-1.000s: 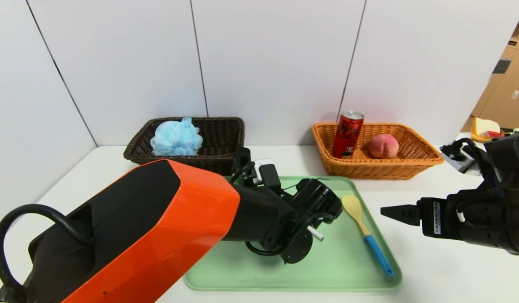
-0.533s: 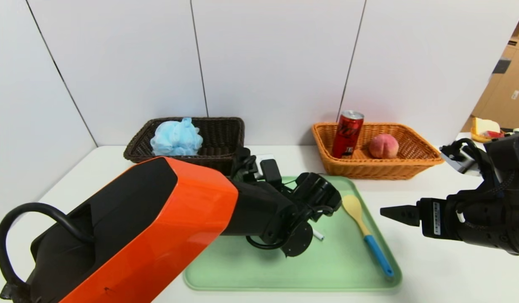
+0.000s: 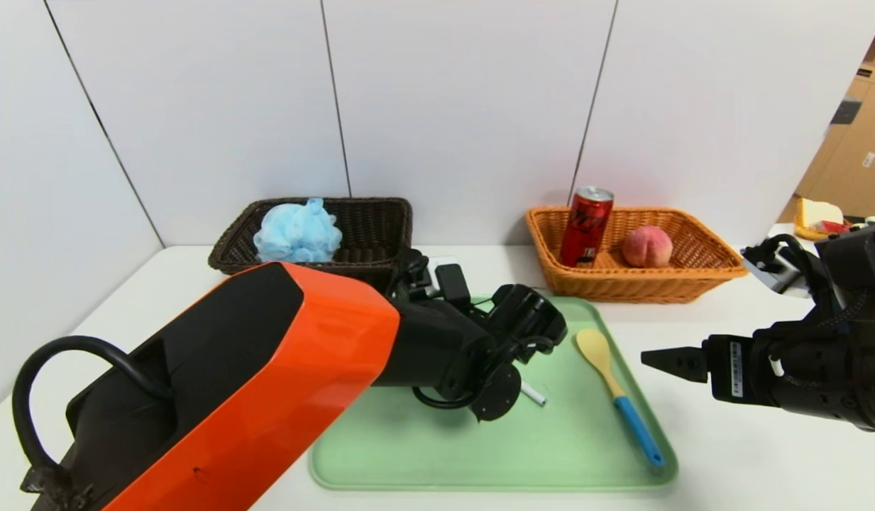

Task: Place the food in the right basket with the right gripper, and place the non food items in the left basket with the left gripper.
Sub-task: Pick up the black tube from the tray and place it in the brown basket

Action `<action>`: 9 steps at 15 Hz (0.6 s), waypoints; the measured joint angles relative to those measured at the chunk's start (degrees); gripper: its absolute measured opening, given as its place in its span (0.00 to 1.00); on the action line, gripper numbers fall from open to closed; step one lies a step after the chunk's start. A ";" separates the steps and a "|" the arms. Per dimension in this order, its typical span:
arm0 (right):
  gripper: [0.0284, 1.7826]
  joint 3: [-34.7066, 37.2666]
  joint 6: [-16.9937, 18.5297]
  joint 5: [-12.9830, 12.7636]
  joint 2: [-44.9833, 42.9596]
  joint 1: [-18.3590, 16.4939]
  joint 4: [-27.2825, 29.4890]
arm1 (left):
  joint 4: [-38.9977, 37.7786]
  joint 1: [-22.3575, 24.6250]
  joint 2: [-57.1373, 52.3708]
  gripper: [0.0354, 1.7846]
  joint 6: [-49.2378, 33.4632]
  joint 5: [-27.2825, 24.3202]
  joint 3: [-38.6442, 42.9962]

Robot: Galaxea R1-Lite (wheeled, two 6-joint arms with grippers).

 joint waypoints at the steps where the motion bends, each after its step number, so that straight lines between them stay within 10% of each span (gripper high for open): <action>1: 0.95 0.06 0.00 0.00 0.00 0.00 -0.05 | -0.05 0.00 0.22 0.94 0.22 0.02 -0.20; 9: 0.95 0.45 0.00 0.02 0.18 0.09 -0.02 | -0.09 0.15 0.74 0.94 0.91 0.02 -0.48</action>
